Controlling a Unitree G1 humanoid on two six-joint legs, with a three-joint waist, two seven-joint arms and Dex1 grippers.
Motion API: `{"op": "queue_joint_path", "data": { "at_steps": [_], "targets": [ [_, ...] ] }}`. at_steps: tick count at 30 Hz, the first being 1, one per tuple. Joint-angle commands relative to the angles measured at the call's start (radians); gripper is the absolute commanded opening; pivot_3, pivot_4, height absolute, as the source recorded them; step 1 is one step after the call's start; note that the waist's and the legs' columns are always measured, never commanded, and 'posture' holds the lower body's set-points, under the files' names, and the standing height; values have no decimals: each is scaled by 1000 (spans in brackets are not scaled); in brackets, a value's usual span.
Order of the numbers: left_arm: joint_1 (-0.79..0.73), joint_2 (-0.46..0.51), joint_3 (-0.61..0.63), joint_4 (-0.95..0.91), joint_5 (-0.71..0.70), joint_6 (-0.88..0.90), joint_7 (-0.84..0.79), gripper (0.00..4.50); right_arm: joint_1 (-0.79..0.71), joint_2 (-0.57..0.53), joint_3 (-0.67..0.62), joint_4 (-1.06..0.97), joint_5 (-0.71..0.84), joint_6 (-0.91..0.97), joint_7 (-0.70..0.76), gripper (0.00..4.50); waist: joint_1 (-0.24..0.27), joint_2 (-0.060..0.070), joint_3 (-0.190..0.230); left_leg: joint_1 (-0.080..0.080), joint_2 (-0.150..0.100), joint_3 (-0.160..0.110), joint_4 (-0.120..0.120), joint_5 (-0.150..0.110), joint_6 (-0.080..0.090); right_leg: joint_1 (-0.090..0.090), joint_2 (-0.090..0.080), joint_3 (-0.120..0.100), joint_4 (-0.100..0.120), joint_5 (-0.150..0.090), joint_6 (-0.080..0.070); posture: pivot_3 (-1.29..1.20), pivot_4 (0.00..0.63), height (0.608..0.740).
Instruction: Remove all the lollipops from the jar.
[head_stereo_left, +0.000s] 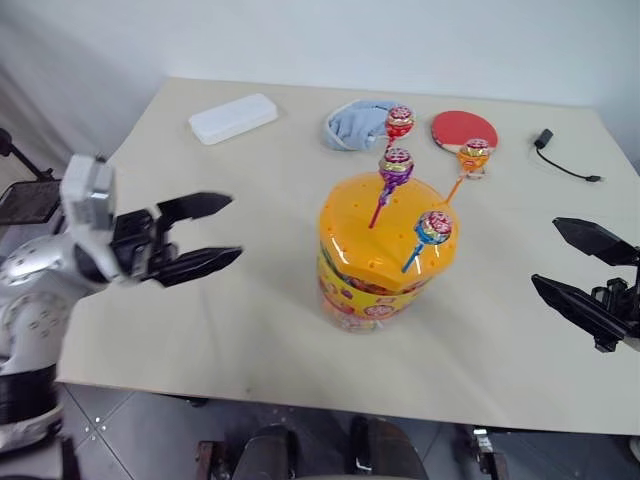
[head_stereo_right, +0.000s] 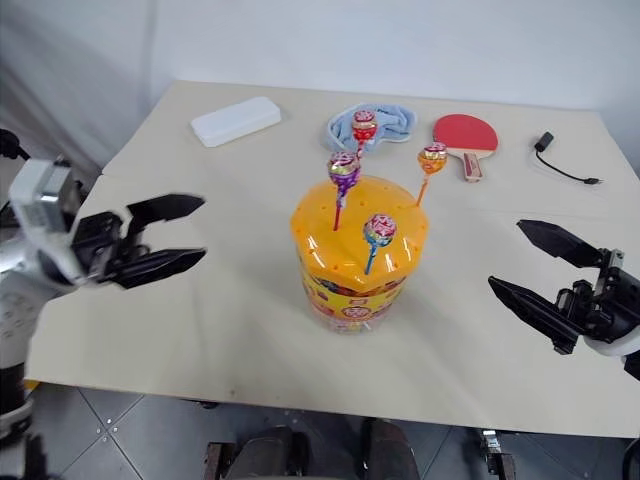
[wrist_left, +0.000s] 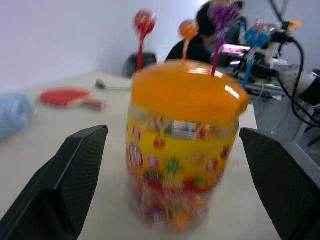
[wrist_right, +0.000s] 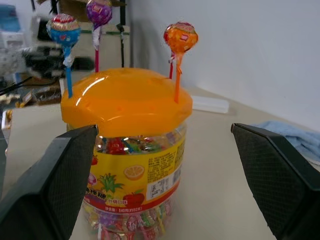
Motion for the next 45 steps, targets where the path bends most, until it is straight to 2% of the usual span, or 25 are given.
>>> {"op": "queue_joint_path", "data": {
  "at_steps": [1, 7, 12, 16, 22, 27, 31, 37, 42, 45],
  "targets": [
    [-140, -81, -101, 13, 20, -13, -21, 4500, 21, -6, -76, 56, -33, -27, 48, 4470, 5, 0, 0, 0, -1, 0, 0, 0, 1, 0, 0, 0, 0, 0, 1, 0, 150, 740],
    [-264, -162, -210, 38, 43, 7, -77, 4500, 25, 27, -127, 20, 4, -24, 56, 4470, -11, 0, 0, 0, 0, 3, 0, -1, 1, 0, 4, -1, -2, 1, 1, 0, 150, 740],
    [-314, -249, -273, 61, 63, 23, -73, 4500, 14, 108, -69, -73, 6, -49, 28, 4470, -7, 0, 0, 4, 0, 2, 1, 0, 0, 3, 4, 1, -1, 1, 1, 0, 150, 740],
    [-350, -301, -287, 84, 85, 31, -45, 4500, -6, 160, -12, -128, 64, -36, 56, 4470, -7, 0, 0, 5, 0, 1, 1, 0, 0, 5, 3, 2, -1, 1, 1, 0, 150, 740],
    [-394, -359, -275, 121, 93, 53, 16, 4500, -39, 203, 31, -147, 45, -58, 40, 4470, -6, 0, 0, 4, 0, 0, 1, 0, 0, 5, 3, 1, -2, 1, 1, 0, 150, 740],
    [-410, -364, -291, 132, 94, 92, -5, 4500, -48, 205, 60, -102, -1, -86, 80, 4470, -7, 0, 0, 4, 0, 0, 1, 0, 0, 5, 3, 1, -2, 1, 1, 0, 150, 740],
    [-424, -352, -296, 155, 108, 105, -28, 3589, -72, 201, 62, -62, -26, -113, 89, 4500, -7, 0, 0, 4, 0, 1, 1, 0, 0, 5, 4, 1, -2, 1, 1, 0, 150, 740],
    [-418, -348, -289, 149, 105, 121, -51, 1660, -97, 185, 49, -32, -32, -116, 97, 4500, -6, 0, 0, 4, 0, 0, 1, 0, 0, 5, 3, 1, -2, 1, 1, 0, 150, 740],
    [-388, -356, -227, 127, 45, 131, -48, 86, -117, 157, 31, -17, 1, -88, 91, 4500, -7, 0, 0, 4, 0, 0, 1, 0, 0, 5, 3, 1, -2, 1, 1, 0, 150, 740],
    [-380, -354, -130, 128, -37, 159, 3, 19, -122, 149, 26, -18, 19, -75, 82, 4500, -8, 0, 0, 4, 1, 0, 1, 0, 0, 5, 1, 1, -2, 1, 1, 0, 150, 740]
  ]
}}
